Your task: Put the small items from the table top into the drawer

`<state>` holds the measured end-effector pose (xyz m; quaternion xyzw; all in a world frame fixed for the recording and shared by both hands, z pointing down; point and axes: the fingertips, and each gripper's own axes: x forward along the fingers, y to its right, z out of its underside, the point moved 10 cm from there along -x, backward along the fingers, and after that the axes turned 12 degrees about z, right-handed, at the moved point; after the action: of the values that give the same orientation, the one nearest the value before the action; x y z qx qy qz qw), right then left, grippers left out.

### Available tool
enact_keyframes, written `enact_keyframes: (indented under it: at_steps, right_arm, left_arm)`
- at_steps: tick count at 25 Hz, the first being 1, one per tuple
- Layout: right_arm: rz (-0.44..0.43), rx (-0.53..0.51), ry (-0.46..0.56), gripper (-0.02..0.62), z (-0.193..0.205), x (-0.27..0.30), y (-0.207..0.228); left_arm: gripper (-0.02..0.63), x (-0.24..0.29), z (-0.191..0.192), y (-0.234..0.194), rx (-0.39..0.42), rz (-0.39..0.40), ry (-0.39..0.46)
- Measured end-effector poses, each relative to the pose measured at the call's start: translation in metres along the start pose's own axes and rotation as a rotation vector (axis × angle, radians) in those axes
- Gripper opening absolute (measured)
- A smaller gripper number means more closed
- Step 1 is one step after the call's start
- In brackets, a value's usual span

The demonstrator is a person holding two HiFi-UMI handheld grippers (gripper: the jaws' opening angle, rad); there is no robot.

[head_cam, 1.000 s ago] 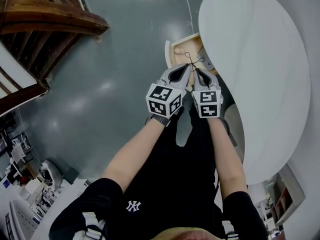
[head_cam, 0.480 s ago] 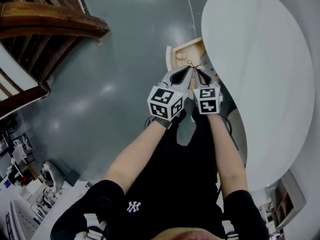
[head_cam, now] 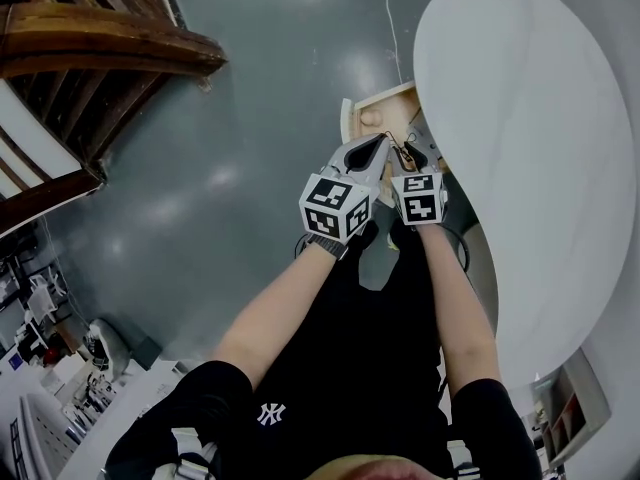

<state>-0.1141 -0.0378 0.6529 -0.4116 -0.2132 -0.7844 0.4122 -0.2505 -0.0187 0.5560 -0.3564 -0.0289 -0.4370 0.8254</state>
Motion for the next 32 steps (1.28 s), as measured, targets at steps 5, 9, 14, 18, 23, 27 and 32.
enact_keyframes:
  at_steps: [5, 9, 14, 18, 23, 27, 32]
  right_arm:
    - [-0.007, 0.024, 0.029, 0.084, -0.009, -0.022, -0.001]
    - [-0.022, 0.060, 0.104, 0.044, -0.016, -0.055, -0.005]
    - [-0.046, 0.074, 0.186, 0.028, -0.042, -0.106, -0.006]
    - [-0.040, 0.097, 0.244, 0.028, -0.064, -0.146, 0.002]
    - [-0.011, 0.116, 0.295, 0.028, -0.087, -0.188, 0.013]
    - [0.014, 0.136, 0.331, 0.028, -0.100, -0.216, 0.016]
    - [0.032, 0.142, 0.386, 0.028, -0.116, -0.248, 0.020]
  left_arm:
    - [0.001, -0.005, -0.008, 0.004, -0.009, -0.006, -0.002]
    - [0.002, -0.012, -0.017, 0.013, 0.001, 0.004, 0.003]
    - [0.001, -0.029, -0.042, 0.031, 0.014, 0.041, 0.014]
    - [0.001, -0.041, -0.063, 0.053, 0.040, 0.059, 0.026]
    - [0.001, -0.049, -0.087, 0.081, 0.066, 0.101, 0.034]
    - [0.000, -0.054, -0.101, 0.102, 0.095, 0.141, 0.031]
    - [0.002, -0.061, -0.119, 0.126, 0.122, 0.175, 0.036]
